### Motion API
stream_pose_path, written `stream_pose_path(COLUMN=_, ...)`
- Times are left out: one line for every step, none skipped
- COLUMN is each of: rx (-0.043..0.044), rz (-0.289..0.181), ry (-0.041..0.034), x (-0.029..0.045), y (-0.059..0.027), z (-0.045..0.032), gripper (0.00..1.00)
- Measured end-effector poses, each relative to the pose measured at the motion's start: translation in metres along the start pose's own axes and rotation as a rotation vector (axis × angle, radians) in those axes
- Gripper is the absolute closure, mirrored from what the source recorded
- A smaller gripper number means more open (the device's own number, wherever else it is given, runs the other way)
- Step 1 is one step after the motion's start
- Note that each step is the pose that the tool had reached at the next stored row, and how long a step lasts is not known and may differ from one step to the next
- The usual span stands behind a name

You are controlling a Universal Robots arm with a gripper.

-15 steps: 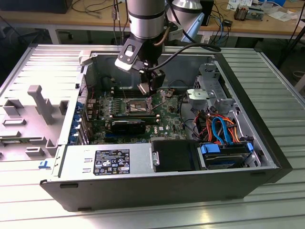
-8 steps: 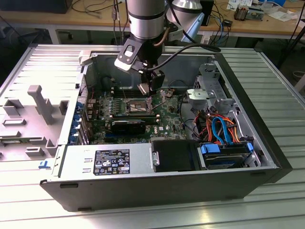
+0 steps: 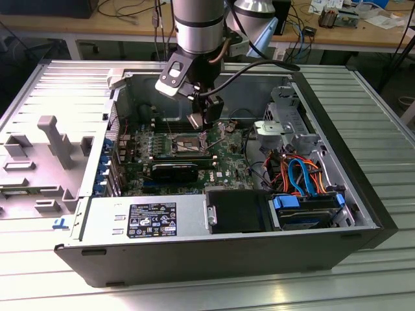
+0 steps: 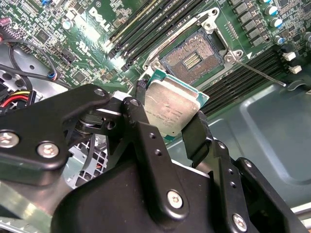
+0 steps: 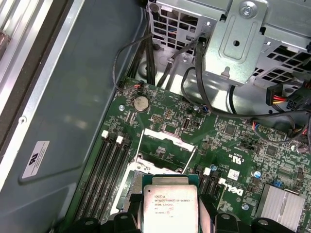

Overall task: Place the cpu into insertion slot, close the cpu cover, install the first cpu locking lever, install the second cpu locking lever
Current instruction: 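Place the cpu into insertion slot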

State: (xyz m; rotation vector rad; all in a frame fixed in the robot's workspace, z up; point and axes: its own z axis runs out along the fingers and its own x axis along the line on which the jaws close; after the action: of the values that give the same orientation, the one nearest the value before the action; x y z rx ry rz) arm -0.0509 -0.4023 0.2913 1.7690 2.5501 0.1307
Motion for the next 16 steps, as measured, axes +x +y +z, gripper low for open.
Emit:
stream_pose_path(rx=0.0000, rz=0.001, ry=-0.0001, x=0.0000, y=0.0000, z=0.0001, gripper=0.45)
stream_pose_path(rx=0.0000, rz=0.003, ry=-0.0003, x=0.0000, y=0.0000, z=0.0003, gripper=0.45)
stream_pose_path(rx=-0.0001, rz=0.006, ry=-0.0006, x=0.0000, y=0.0000, z=0.0004, gripper=0.45)
stream_pose_path(rx=-0.0001, rz=0.009, ry=-0.0008, x=0.0000, y=-0.0001, z=0.0006, gripper=0.45)
stream_pose_path(rx=-0.0002, rz=0.010, ry=-0.0010, x=0.0000, y=-0.0001, z=0.0008, gripper=0.45)
stream_pose_path(rx=-0.0002, rz=0.012, ry=-0.0010, x=0.0000, y=-0.0001, z=0.0009, gripper=0.45)
stream_pose_path(rx=-0.0003, rz=0.014, ry=-0.0012, x=0.0000, y=-0.0001, z=0.0011, gripper=0.45)
stream_pose_path(rx=-0.0002, rz=0.015, ry=-0.0014, x=0.0000, y=-0.0001, z=0.0011, gripper=0.45)
stream_pose_path(rx=-0.0003, rz=0.017, ry=-0.0015, x=0.0000, y=-0.0001, z=0.0013, gripper=0.45)
stream_pose_path(rx=-0.0003, rz=0.019, ry=-0.0017, x=0.0000, y=-0.0001, z=0.0014, gripper=0.45)
stream_pose_path(rx=-0.0003, rz=0.021, ry=-0.0019, x=0.0000, y=-0.0002, z=0.0016, gripper=0.45)
stream_pose_path(rx=-0.0004, rz=0.023, ry=-0.0021, x=0.0000, y=-0.0002, z=0.0018, gripper=0.45)
stream_pose_path(rx=-0.0004, rz=0.024, ry=-0.0022, x=0.0000, y=-0.0002, z=0.0019, gripper=0.45)
stream_pose_path(rx=-0.0005, rz=0.027, ry=-0.0024, x=0.0000, y=-0.0002, z=0.0021, gripper=0.45)
stream_pose_path(rx=-0.0005, rz=0.029, ry=-0.0026, x=0.0000, y=-0.0002, z=0.0022, gripper=0.45)
stream_pose_path(rx=-0.0006, rz=0.031, ry=-0.0028, x=0.0000, y=-0.0002, z=0.0024, gripper=0.45)
